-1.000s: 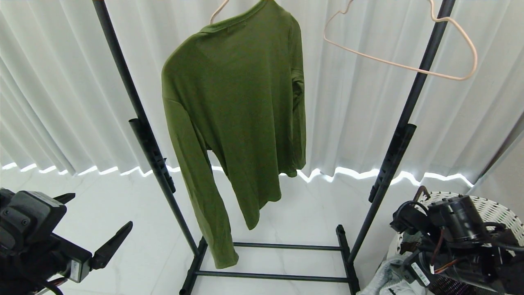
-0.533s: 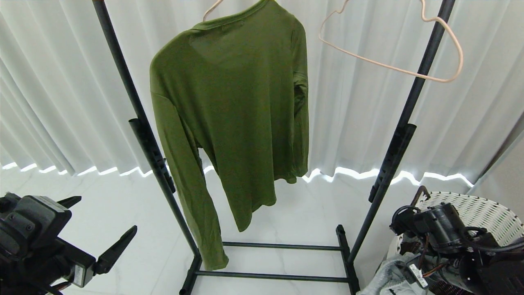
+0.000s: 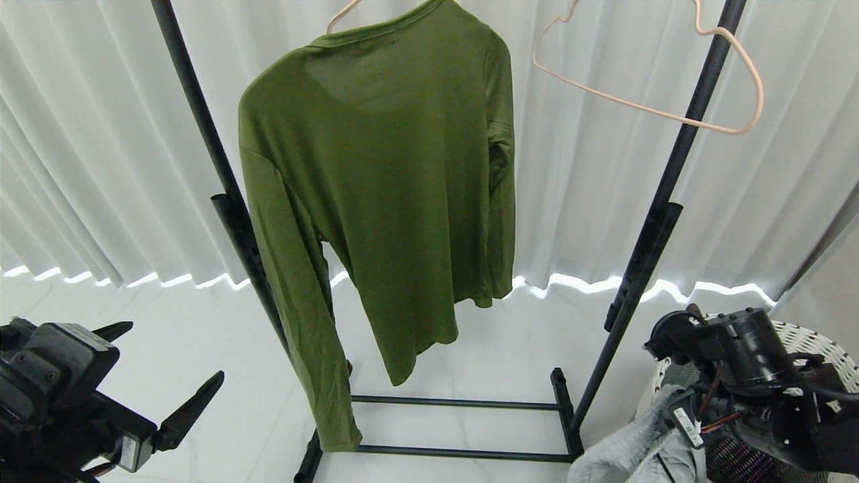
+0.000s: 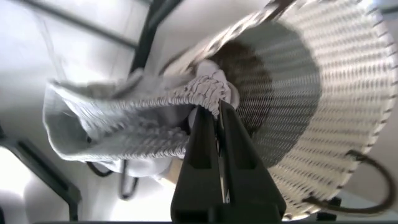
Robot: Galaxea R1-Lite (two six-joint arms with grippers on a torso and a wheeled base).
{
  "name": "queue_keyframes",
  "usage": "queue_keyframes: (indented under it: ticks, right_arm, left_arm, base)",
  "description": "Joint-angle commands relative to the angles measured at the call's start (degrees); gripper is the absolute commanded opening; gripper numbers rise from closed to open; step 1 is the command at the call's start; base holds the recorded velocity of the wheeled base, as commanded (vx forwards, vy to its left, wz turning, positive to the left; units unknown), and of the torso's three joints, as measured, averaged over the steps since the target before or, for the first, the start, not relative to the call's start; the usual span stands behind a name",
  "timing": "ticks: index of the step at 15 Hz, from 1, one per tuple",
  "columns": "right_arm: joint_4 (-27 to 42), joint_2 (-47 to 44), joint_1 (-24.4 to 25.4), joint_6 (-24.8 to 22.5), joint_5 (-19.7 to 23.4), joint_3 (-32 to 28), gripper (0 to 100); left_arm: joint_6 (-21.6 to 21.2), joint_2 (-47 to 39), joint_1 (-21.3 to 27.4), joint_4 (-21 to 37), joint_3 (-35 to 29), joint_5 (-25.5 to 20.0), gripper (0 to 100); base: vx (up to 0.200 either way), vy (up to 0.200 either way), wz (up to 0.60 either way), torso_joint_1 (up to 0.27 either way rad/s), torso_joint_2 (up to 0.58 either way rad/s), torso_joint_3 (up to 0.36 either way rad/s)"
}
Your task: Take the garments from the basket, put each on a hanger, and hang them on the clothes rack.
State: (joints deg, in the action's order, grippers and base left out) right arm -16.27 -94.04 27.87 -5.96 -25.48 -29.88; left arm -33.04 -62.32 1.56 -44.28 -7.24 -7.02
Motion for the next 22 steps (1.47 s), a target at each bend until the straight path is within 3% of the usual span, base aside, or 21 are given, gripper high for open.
queue_keyframes:
  ticks: [1, 3, 6, 11, 17, 22]
  right_arm:
    - [3.6, 7.6, 0.5, -0.2, 0.0, -4.5, 0]
    - [13.4, 14.7, 2.9, -0.3, -0.1, -12.9, 0]
    - [20.1, 20.1, 6.9, -2.7, -0.4, -19.0, 0]
    - [20.8, 24.5, 9.0, -9.9, -2.0, -20.8, 0]
    - [20.8, 25.3, 9.0, -11.6, -2.0, -22.6, 0]
    - [20.8, 25.3, 9.0, -12.3, -2.0, -23.3, 0]
  left_arm:
    - [0.0, -0.1, -0.2, 0.1, 0.2, 0.0, 100]
    - [0.0, -0.2, -0.2, 0.1, 1.0, 0.1, 100]
    - [0.1, 0.2, -0.2, 0.1, 1.7, 0.1, 100]
    - [0.1, -0.3, -0.2, 0.1, 0.6, 0.0, 100]
    - [0.1, 0.9, -0.2, 0.1, 0.0, 0.0, 100]
    - [0.2, 1.0, -0.2, 0.1, -1.2, 0.0, 100]
  base:
    - [0.0, 0.0, 0.0, 0.0, 0.0, 0.0]
    - [-0.1, 0.0, 0.0, -0.001, 0.0, 0.004]
    - [-0.2, 0.0, 0.0, 0.004, 0.0, 0.001]
    - [-0.12, 0.0, 0.0, 0.0, 0.0, 0.002]
    - [0.0, 0.0, 0.0, 0.0, 0.0, 0.0]
    - [0.0, 0.2, 0.0, 0.002, 0.0, 0.003]
